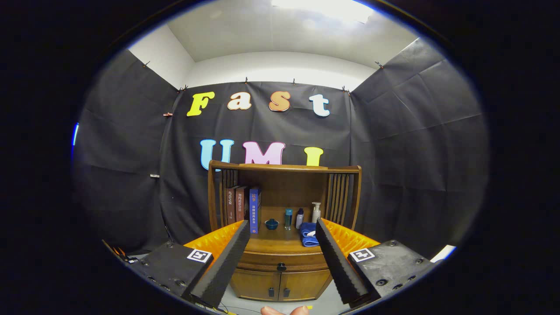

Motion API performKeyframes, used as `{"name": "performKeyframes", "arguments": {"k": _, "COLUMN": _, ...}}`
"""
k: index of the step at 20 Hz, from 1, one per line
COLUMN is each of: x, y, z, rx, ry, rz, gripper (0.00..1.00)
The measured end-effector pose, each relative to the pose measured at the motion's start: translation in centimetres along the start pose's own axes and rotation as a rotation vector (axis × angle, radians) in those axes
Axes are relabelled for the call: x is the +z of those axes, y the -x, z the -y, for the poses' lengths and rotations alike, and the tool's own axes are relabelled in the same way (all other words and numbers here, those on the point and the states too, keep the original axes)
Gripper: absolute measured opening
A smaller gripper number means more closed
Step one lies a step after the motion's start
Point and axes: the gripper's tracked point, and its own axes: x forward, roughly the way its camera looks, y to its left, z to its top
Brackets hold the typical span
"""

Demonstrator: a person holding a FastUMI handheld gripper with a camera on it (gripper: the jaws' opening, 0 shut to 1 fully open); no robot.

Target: Pull open the drawer, take out the items inside it, and place them on the countertop above the cabinet.

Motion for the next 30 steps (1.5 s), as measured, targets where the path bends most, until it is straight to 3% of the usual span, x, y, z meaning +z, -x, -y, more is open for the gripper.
{"name": "performKeyframes", "arguments": {"k": 8, "x": 0.0, "y": -1.3, "z": 0.0, "rx": 0.012, "ry": -0.009, "rz": 0.002, "gripper": 0.99}}
{"name": "performKeyframes", "arguments": {"k": 17, "x": -1.2, "y": -8.9, "z": 0.9, "rx": 0.017, "ry": -0.049, "rz": 0.025, "gripper": 0.98}}
{"name": "performKeyframes", "arguments": {"k": 24, "x": -8.4, "y": -15.7, "z": 1.3, "rx": 0.023, "ry": -0.044, "rz": -0.015, "gripper": 0.98}}
{"name": "performKeyframes", "arguments": {"k": 30, "x": -18.7, "y": -19.6, "z": 0.8, "rx": 0.038, "ry": -0.021, "rz": -0.069, "gripper": 0.99}}
